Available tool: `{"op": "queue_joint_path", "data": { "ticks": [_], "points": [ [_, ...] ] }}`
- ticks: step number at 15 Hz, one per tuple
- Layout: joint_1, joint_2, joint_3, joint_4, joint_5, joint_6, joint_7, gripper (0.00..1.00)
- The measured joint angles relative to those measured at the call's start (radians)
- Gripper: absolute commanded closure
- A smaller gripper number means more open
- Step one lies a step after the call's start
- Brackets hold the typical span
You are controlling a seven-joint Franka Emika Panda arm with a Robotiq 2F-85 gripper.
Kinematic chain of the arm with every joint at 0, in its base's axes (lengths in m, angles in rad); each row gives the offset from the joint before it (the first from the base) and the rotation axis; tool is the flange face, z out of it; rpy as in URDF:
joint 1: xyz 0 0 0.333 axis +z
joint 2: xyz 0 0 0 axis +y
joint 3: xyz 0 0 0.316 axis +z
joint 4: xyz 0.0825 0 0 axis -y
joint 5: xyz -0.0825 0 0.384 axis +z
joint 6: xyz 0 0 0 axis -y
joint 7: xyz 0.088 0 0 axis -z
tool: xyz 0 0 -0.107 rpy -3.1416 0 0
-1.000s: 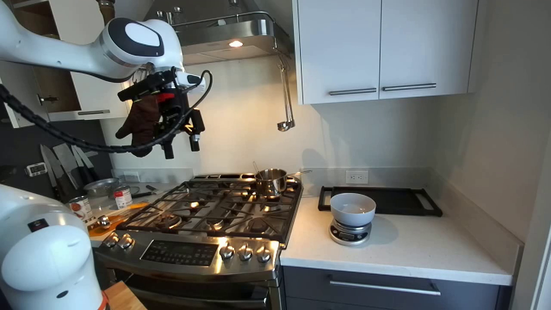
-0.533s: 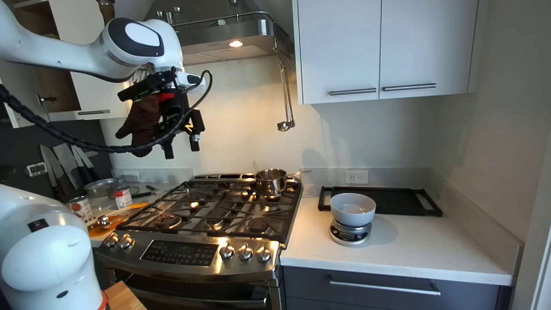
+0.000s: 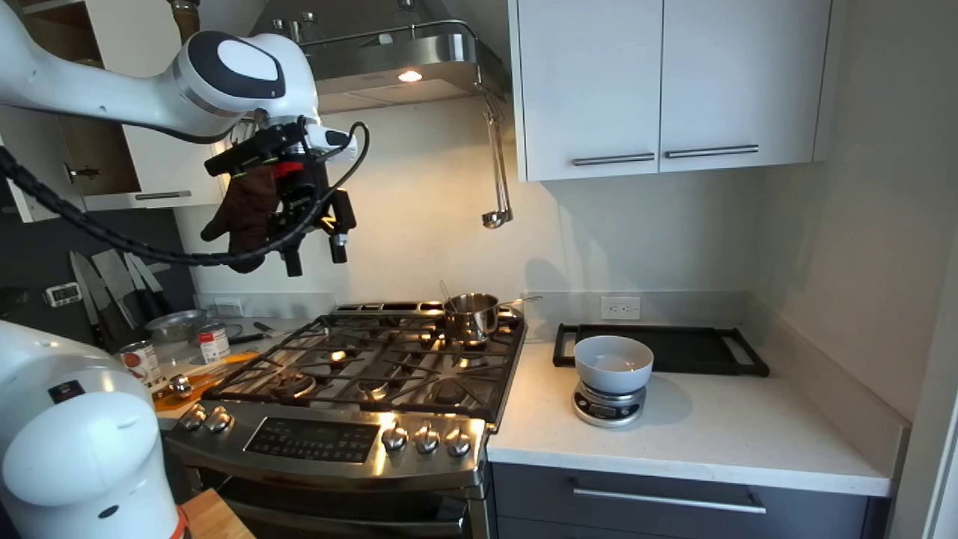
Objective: Put the pot on the left back plate
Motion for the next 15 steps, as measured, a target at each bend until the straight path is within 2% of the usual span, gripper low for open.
{"op": "queue_joint_path", "data": {
  "ticks": [3, 5, 10, 15],
  "points": [
    [0.008, 0.001, -0.004, 0.000, 0.000, 0.004, 0.001, 0.00],
    [0.037, 0.012, -0.010, 0.001, 0.002, 0.069, -0.007, 0.00],
    [0.125, 0.110, -0.010, 0.020, 0.006, 0.339, -0.038, 0.00],
    [0.159, 0.274, -0.016, 0.044, 0.028, 0.651, -0.100, 0.00]
  ]
}}
